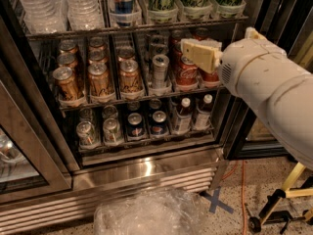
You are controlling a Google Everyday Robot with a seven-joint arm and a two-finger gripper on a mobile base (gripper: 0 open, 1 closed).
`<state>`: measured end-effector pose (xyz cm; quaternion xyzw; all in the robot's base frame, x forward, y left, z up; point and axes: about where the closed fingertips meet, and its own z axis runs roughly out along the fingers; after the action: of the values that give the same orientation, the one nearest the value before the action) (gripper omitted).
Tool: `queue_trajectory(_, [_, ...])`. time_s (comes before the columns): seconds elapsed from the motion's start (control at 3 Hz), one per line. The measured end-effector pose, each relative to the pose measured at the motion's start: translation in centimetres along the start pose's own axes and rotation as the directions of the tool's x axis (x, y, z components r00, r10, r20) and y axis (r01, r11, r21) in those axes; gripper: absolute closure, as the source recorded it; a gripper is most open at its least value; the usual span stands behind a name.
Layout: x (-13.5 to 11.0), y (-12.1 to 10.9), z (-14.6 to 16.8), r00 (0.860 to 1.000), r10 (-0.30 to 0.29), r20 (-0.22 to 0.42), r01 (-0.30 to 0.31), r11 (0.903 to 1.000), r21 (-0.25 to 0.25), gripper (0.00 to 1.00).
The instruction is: Pick green can from top shelf of fridge
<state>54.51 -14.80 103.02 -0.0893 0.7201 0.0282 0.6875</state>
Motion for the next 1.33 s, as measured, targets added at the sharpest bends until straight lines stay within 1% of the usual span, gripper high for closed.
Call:
queue_trajectory(0.33, [-0.7, 0.3, 1.2, 0.999, -0.007, 0.044, 0.006, 0.9999, 0.013, 0.30])
queue_trajectory(0.67, [-1.7, -0.1, 2.2, 0.995, -0.030, 0.093, 0.027, 0.9990, 0.035, 0.33])
queue_trajectory(1.33, [-2.6, -0.7, 3.7, 0.985, -0.065, 0.157, 0.056, 0.9965, 0.062, 0.33])
